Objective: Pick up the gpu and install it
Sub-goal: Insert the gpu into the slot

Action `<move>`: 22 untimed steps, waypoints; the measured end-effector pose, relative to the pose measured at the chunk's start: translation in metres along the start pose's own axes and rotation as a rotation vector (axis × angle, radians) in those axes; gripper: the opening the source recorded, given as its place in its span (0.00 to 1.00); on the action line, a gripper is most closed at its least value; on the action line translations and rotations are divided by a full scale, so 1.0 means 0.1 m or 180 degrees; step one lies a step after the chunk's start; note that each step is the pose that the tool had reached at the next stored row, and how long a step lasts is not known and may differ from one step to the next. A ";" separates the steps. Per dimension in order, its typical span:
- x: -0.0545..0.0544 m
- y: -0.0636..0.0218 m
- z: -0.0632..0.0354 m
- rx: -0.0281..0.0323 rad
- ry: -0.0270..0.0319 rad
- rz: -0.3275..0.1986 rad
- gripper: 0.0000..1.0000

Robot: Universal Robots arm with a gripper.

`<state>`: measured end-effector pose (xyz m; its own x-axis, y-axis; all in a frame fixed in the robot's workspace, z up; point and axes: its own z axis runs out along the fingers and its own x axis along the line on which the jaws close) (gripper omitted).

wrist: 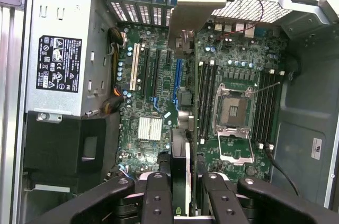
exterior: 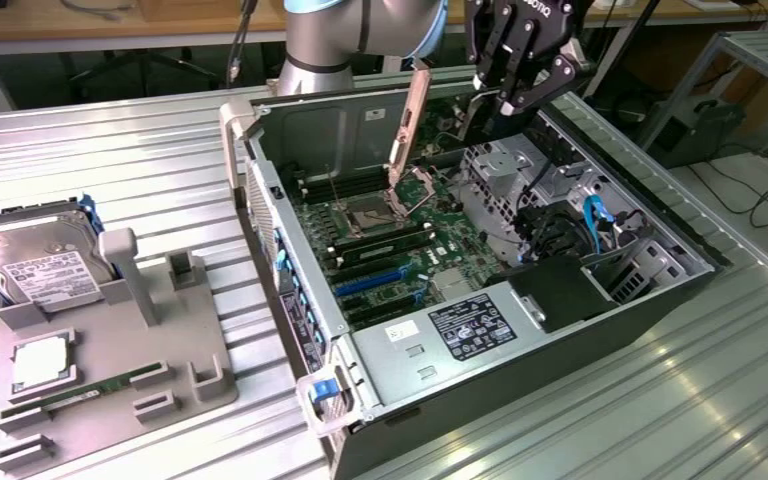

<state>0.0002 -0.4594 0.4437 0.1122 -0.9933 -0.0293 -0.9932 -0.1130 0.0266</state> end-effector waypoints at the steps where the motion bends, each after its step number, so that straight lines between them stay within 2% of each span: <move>1: 0.00 0.000 0.005 0.0000 0.0000 0.0000 0.27; 22: 0.00 -0.003 0.129 0.0000 0.0000 0.0000 0.27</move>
<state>0.0002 -0.4594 0.4308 0.1122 -0.9932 -0.0294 -0.9932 -0.1130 0.0266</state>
